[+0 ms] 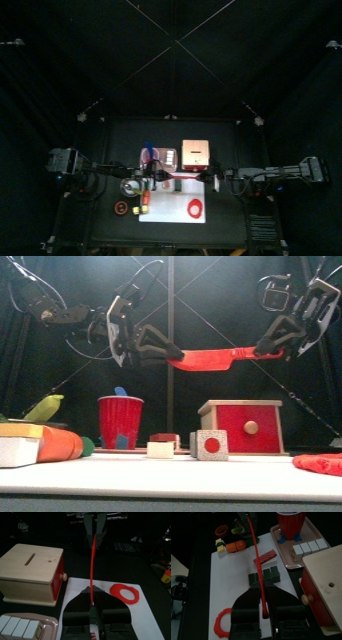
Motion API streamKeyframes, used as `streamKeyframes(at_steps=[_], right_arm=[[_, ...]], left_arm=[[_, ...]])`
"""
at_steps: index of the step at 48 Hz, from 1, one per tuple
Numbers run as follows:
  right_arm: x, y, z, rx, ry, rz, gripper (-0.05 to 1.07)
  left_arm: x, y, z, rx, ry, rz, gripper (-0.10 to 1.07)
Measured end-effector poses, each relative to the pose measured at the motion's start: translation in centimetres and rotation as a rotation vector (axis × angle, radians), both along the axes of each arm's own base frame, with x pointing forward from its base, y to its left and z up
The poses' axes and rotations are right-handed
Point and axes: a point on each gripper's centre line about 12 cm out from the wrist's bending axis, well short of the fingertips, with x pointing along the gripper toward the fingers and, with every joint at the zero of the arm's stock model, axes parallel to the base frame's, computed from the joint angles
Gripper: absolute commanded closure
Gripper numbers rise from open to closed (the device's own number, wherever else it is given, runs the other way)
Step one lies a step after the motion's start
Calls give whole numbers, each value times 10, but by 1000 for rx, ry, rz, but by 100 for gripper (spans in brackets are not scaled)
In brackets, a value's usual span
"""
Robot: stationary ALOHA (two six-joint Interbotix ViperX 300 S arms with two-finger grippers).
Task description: Cut sushi roll
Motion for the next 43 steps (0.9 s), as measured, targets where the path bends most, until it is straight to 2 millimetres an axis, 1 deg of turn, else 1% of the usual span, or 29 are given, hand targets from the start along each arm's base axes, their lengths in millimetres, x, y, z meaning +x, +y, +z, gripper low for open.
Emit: streamKeyframes(at_steps=[12,23,32,43], right_arm=[[0,0,0,1,2,-2,85],[3,-1,-4,-4,32,-1,85],[6,-2,-14,-5,104,3,85],[10,-10,-26,-21,187,-13,85]], left_arm=[[0,2,0,0,0,7,64],[-6,2,-12,28,34,-4,64],[-4,0,-25,103,71,-35,64],[-1,2,-35,164,106,-41,64]])
